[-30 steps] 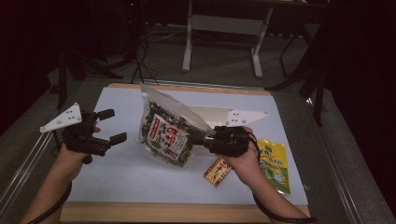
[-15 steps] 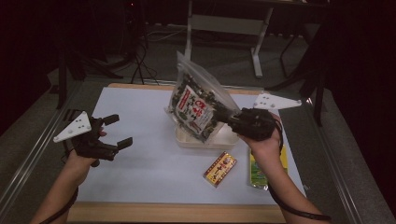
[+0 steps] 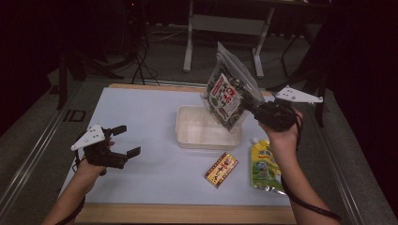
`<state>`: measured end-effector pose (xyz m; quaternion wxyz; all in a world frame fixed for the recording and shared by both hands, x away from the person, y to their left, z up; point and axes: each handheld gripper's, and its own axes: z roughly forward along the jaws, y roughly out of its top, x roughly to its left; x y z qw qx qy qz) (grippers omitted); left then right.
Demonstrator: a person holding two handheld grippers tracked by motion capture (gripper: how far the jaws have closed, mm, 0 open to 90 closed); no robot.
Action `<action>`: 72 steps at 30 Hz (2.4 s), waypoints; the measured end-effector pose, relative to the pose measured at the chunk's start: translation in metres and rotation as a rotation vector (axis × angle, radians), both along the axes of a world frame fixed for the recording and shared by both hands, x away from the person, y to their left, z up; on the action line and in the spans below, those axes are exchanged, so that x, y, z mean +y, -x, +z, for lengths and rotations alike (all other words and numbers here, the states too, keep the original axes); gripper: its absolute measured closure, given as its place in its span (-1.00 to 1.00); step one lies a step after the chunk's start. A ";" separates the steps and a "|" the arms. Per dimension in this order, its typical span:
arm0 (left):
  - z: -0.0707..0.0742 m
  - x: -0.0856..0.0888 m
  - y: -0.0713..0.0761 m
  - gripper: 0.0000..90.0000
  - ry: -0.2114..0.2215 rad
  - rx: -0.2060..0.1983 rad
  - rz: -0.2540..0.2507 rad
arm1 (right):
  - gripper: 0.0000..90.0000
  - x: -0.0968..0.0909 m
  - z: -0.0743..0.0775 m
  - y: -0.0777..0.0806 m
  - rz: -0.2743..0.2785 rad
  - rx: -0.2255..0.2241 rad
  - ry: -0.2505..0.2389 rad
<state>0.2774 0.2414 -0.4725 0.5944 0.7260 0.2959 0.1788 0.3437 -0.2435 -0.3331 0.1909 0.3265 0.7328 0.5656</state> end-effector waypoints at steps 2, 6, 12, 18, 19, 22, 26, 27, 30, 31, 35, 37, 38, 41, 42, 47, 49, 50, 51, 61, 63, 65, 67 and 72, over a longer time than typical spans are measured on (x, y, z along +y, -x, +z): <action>-0.003 -0.002 0.001 -0.96 -0.003 0.005 0.001 | 0.72 -0.002 -0.002 -0.001 -0.016 0.001 0.005; -0.015 -0.007 0.004 -0.96 -0.002 0.028 -0.007 | 0.72 -0.012 -0.014 -0.008 -0.057 0.039 -0.012; -0.019 -0.006 0.006 -0.96 0.006 0.036 0.003 | 0.72 -0.010 -0.028 -0.009 -0.038 0.060 0.001; -0.022 -0.001 0.006 -0.96 0.021 0.043 0.020 | 0.72 -0.001 -0.042 -0.014 -0.019 0.083 0.059; -0.022 0.000 0.006 -0.96 0.021 0.044 0.020 | 0.72 -0.001 -0.042 -0.014 -0.019 0.083 0.059; -0.023 0.002 0.006 -0.96 0.033 0.047 0.024 | 0.72 0.005 -0.047 -0.018 -0.020 0.090 0.087; -0.024 0.003 0.006 -0.96 0.034 0.051 0.019 | 0.72 0.010 -0.053 -0.023 -0.017 0.098 0.111; -0.025 0.003 0.006 -0.96 0.033 0.052 0.019 | 0.72 0.010 -0.055 -0.024 -0.016 0.098 0.105; -0.026 0.002 0.006 -0.96 0.034 0.057 0.016 | 0.72 0.011 -0.058 -0.027 -0.030 0.097 0.127; -0.026 0.002 0.006 -0.96 0.033 0.058 0.016 | 0.72 0.012 -0.060 -0.029 -0.028 0.100 0.130; -0.028 0.001 0.005 -0.96 0.031 0.063 0.010 | 0.72 0.017 -0.063 -0.031 -0.021 0.089 0.135; -0.029 0.002 0.006 -0.96 0.031 0.067 0.005 | 0.72 0.019 -0.067 -0.032 -0.015 0.090 0.131; -0.029 0.002 0.006 -0.96 0.026 0.067 0.005 | 0.72 0.020 -0.069 -0.033 -0.016 0.094 0.127; -0.030 0.003 0.005 -0.96 0.032 0.071 0.005 | 0.72 0.020 -0.080 -0.035 -0.003 0.107 0.112; -0.030 0.003 0.005 -0.96 0.033 0.071 0.004 | 0.72 0.020 -0.083 -0.034 -0.006 0.100 0.111; -0.032 0.005 0.005 -0.96 0.043 0.080 0.004 | 0.72 0.012 -0.096 -0.039 -0.008 0.103 0.080; -0.032 0.004 0.005 -0.96 0.037 0.082 0.001 | 0.72 0.009 -0.097 -0.040 -0.007 0.106 0.067; -0.033 0.004 0.004 -0.96 0.034 0.084 -0.002 | 0.72 0.009 -0.096 -0.041 -0.009 0.105 0.073; -0.033 0.003 0.004 -0.96 0.035 0.086 -0.002 | 0.72 0.009 -0.096 -0.041 -0.010 0.104 0.079; -0.037 -0.001 0.004 -0.96 0.061 0.111 -0.005 | 0.68 0.007 -0.093 -0.048 -0.021 0.149 0.065; -0.037 -0.003 0.004 -0.96 0.072 0.117 -0.009 | 0.64 0.009 -0.091 -0.047 -0.008 0.158 0.071; -0.036 -0.004 0.005 -0.96 0.081 0.120 -0.025 | 0.51 0.011 -0.090 -0.045 -0.008 0.156 0.079; -0.036 -0.006 0.006 -0.96 0.079 0.123 -0.041 | 0.37 0.011 -0.088 -0.044 -0.011 0.150 0.072; -0.037 -0.008 0.008 -0.96 0.051 0.123 -0.042 | 0.17 0.008 -0.079 -0.039 -0.021 0.118 0.064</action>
